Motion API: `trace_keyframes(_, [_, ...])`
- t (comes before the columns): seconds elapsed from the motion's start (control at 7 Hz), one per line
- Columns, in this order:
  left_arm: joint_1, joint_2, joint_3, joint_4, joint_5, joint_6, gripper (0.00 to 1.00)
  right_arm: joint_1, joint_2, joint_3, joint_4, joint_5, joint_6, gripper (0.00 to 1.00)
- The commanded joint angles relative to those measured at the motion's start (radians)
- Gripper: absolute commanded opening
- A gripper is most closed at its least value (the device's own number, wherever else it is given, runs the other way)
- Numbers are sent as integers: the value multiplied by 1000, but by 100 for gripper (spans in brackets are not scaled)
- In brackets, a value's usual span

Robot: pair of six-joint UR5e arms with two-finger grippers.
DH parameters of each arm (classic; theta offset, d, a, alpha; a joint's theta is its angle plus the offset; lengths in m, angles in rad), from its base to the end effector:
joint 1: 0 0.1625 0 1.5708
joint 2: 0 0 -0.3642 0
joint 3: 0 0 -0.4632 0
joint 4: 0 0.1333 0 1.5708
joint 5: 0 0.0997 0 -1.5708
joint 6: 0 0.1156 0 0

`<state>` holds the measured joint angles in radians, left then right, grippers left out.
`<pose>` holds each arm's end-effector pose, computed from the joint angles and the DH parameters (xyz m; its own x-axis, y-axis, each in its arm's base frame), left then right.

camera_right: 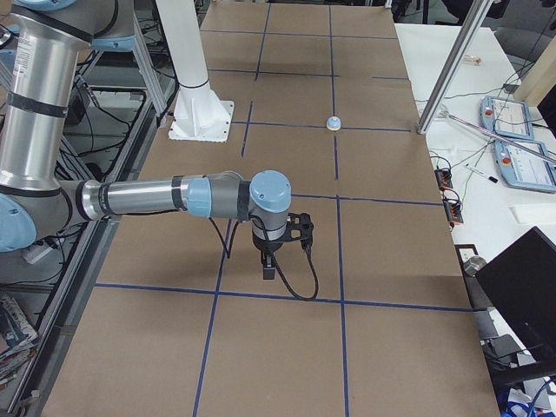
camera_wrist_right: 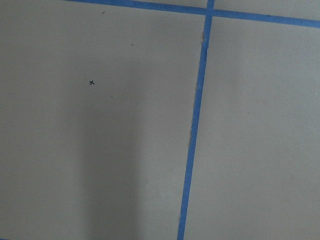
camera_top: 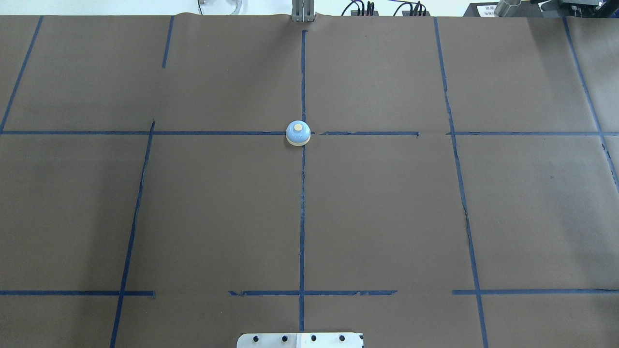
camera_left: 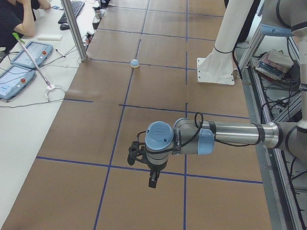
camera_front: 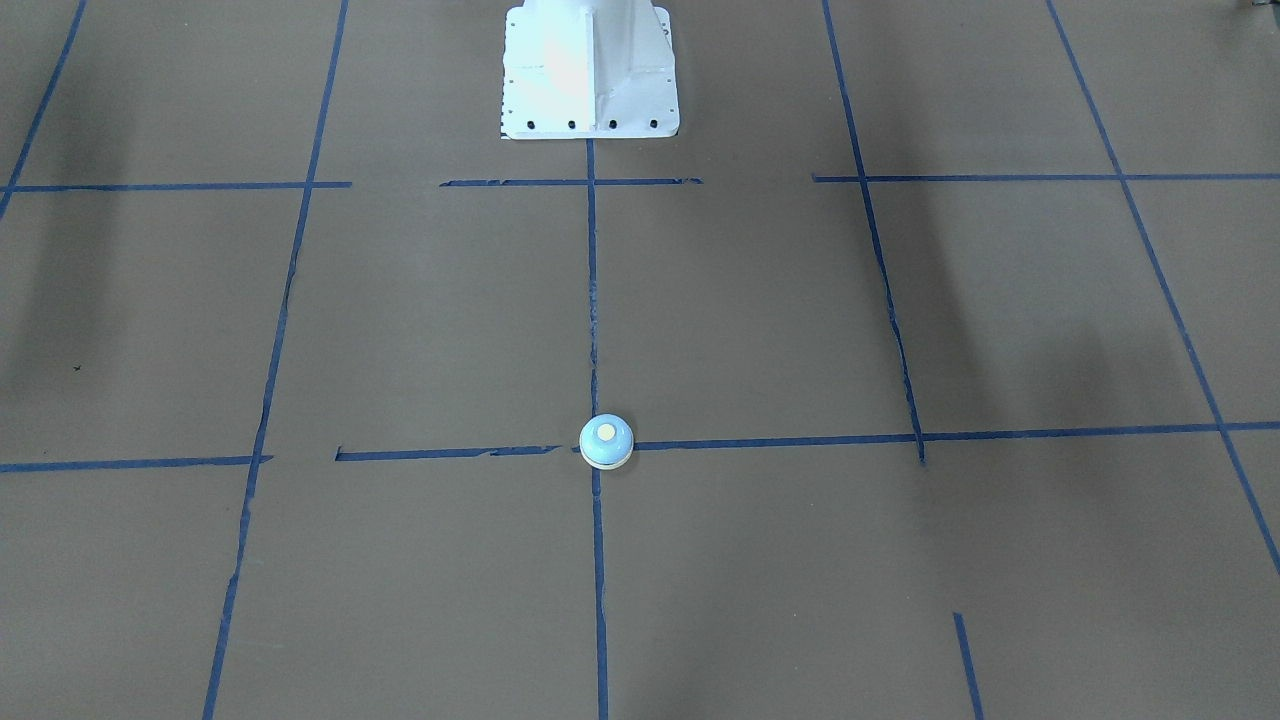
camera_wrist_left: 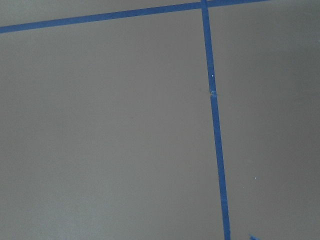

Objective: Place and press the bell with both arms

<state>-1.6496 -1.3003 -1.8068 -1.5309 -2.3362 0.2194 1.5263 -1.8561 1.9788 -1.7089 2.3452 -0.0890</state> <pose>-0.0892 -0.4532 0.6200 0.7148 0.1109 -0.6905 -0.0790 0.9938 0.0778 0.0321 -0.4575 0.5394 0.7078 -0.1097 0.6978 0.1078 0.9931 0.0468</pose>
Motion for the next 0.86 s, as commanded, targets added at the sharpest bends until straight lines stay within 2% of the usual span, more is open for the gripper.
trace_keyframes(0.0, [-1, 0, 0, 0, 0, 0, 100, 0, 0, 0, 0, -1, 0, 100])
trace_keyframes(0.57, [1, -4, 0, 0, 0, 0, 100, -26, 29, 20, 23, -3, 24, 100])
trace_keyframes(0.71, [1, -4, 0, 0, 0, 0, 100, -81, 99, 18, 28, 3, 56, 100])
